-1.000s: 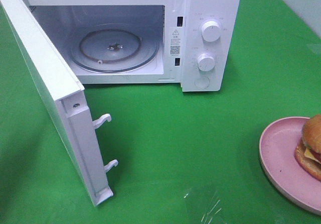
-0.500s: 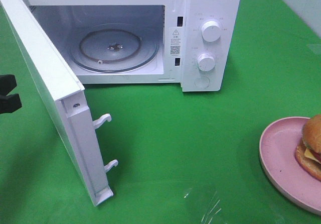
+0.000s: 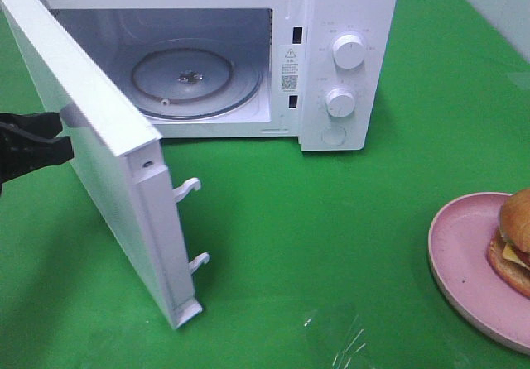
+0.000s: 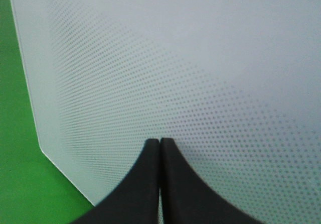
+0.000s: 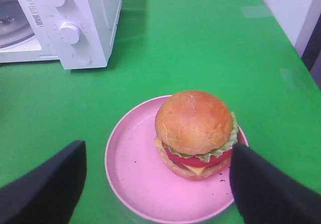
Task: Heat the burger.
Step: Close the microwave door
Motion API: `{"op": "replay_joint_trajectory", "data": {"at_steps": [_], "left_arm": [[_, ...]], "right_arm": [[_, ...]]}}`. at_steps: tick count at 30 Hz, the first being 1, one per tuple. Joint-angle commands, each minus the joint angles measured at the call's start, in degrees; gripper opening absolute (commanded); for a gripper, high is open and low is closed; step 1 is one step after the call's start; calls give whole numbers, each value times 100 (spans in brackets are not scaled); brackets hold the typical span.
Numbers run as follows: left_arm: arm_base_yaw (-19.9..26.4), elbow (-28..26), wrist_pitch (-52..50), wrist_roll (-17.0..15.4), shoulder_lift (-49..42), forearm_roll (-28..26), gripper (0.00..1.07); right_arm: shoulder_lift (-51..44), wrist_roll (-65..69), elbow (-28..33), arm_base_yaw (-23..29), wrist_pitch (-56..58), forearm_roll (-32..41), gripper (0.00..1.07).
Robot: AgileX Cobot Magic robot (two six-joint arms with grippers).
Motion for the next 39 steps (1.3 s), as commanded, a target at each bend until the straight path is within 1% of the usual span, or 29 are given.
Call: {"op": "replay_joint_trajectory", "data": {"at_steps": [1, 4, 5, 6, 9, 11, 14, 16, 21, 22, 23, 24, 25, 26, 27, 29, 30, 33, 35, 36, 39], "left_arm": [[-309, -286, -92, 138, 212, -258, 0], [-355, -327, -92, 160, 269, -309, 0], [-481, -413, -92, 252, 355, -418, 0], [-607, -521, -86, 275, 453, -481, 0], [-653, -567, -92, 269, 493, -504, 0], [-894, -854, -86, 350, 733, -653, 0], [-957, -905, -80, 390, 791, -716, 0], [-1175, -1157, -57, 584, 980, -1014, 0], [-1289, -1346, -46, 659, 1123, -1186, 0], [-1341, -1507, 29, 676, 1220, -1261, 0], [-1404, -1679, 132, 688, 1306, -1283, 0], [-1404, -1679, 132, 688, 1306, -1283, 0], [-1450, -1874, 258, 705, 1387, -1283, 0], [-1450, -1874, 258, 705, 1387, -1283, 0], [-1501, -2045, 321, 705, 1467, -1283, 0], [-1518, -2137, 344, 705, 1524, -1283, 0], [-1547, -2320, 395, 705, 1639, -1283, 0], [-1581, -2464, 487, 705, 1713, -1283, 0], [-1604, -2762, 682, 705, 1851, -1266, 0], [-1604, -2762, 682, 705, 1851, -1266, 0], [-1604, -3019, 682, 699, 2005, -1278, 0]], "right_arm": [[-149, -34, 11, -34, -57, 23, 75], [-149, -34, 11, -34, -57, 23, 75], [-149, -34, 11, -34, -57, 23, 75], [-149, -34, 11, -34, -57, 23, 75], [-149, -34, 11, -34, -57, 23, 75], [-149, -34, 11, -34, -57, 23, 75], [-149, -34, 11, -34, -57, 23, 75], [-149, -34, 11, -34, -57, 23, 75], [-149, -34, 11, -34, -57, 23, 75], [-149, -34, 11, -34, -57, 23, 75], [-149, -34, 11, -34, -57, 23, 75], [-149, -34, 11, -34, -57, 23, 75], [-149, -34, 11, -34, -57, 23, 75], [-149, -34, 11, -34, -57, 23, 75], [-149, -34, 11, -34, -57, 23, 75], [-149, -34, 11, -34, -57, 23, 75], [-149, -34, 11, -34, -57, 23, 75], [-149, -34, 11, -34, -57, 23, 75], [-149, -34, 11, -34, -57, 23, 75], [-149, -34, 11, -34, -57, 23, 75], [-149, -34, 11, -34, -57, 23, 75]]}}
